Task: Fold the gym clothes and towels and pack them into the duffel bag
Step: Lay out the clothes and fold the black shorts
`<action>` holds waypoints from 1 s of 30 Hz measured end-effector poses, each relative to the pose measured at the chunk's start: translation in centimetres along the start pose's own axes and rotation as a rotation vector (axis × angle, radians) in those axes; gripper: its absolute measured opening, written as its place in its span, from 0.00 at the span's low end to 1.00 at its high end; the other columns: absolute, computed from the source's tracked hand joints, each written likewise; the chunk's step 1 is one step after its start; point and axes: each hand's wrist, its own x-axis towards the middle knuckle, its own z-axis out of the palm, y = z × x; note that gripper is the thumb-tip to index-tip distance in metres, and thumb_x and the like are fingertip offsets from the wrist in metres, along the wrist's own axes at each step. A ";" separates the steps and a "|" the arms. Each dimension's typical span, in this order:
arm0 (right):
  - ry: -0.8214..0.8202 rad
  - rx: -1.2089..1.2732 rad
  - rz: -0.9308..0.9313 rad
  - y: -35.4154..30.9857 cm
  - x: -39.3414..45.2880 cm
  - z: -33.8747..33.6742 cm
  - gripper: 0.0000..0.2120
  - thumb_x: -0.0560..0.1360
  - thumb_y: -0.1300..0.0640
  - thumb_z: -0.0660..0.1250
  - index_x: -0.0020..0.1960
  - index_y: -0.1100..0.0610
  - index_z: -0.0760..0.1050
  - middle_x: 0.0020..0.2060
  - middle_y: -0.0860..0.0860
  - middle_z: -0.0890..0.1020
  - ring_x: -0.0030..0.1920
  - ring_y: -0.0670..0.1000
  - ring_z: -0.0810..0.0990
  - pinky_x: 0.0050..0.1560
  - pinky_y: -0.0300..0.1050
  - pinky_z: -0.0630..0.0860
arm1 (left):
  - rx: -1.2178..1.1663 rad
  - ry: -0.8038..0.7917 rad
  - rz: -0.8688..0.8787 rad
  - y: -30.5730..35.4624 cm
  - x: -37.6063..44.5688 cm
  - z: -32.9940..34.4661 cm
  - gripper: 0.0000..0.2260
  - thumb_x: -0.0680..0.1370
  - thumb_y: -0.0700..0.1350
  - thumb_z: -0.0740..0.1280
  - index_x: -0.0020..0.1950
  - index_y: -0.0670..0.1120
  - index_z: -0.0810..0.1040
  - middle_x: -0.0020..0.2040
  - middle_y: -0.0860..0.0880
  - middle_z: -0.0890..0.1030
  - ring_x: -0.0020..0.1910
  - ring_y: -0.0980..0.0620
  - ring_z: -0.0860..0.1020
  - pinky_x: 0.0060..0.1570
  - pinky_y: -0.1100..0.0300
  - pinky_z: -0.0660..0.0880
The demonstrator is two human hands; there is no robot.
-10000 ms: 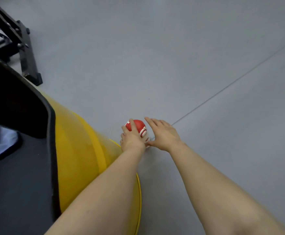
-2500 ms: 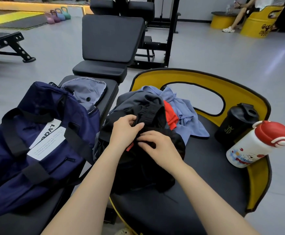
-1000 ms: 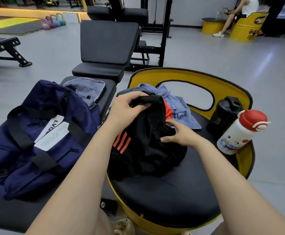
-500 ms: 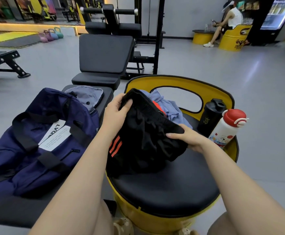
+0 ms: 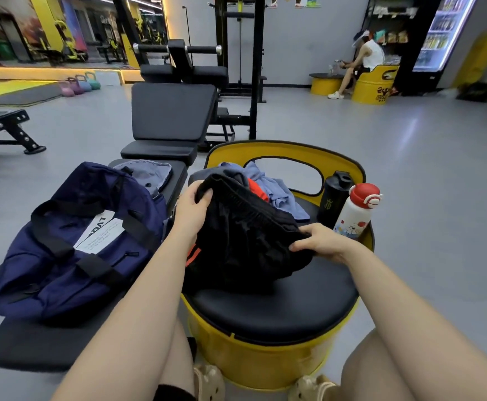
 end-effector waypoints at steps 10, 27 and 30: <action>0.230 -0.174 -0.104 -1.1 -3.8 0.0 0.13 0.71 0.56 0.73 0.52 0.54 0.73 0.57 0.54 0.77 0.58 0.56 0.77 0.57 0.49 0.73 | 0.090 -0.033 0.117 2.8 -2.5 -1.3 0.06 0.80 0.42 0.63 0.55 0.47 0.76 0.49 0.52 0.78 0.53 0.52 0.75 0.52 0.61 0.69; 0.171 0.063 -0.333 -6.3 -10.5 1.3 0.20 0.72 0.66 0.70 0.61 0.53 0.70 0.51 0.54 0.83 0.51 0.55 0.82 0.59 0.52 0.75 | 0.172 -0.104 0.378 11.0 -4.5 -5.9 0.23 0.82 0.38 0.54 0.60 0.68 0.69 0.63 0.48 0.76 0.62 0.44 0.74 0.66 0.50 0.69; 0.271 0.035 -0.405 -8.0 -12.1 0.6 0.19 0.72 0.62 0.72 0.57 0.44 0.73 0.50 0.48 0.83 0.52 0.50 0.82 0.55 0.44 0.76 | 0.273 -0.134 0.395 12.3 -5.0 -6.6 0.22 0.82 0.35 0.51 0.58 0.61 0.72 0.62 0.54 0.74 0.62 0.55 0.72 0.58 0.73 0.66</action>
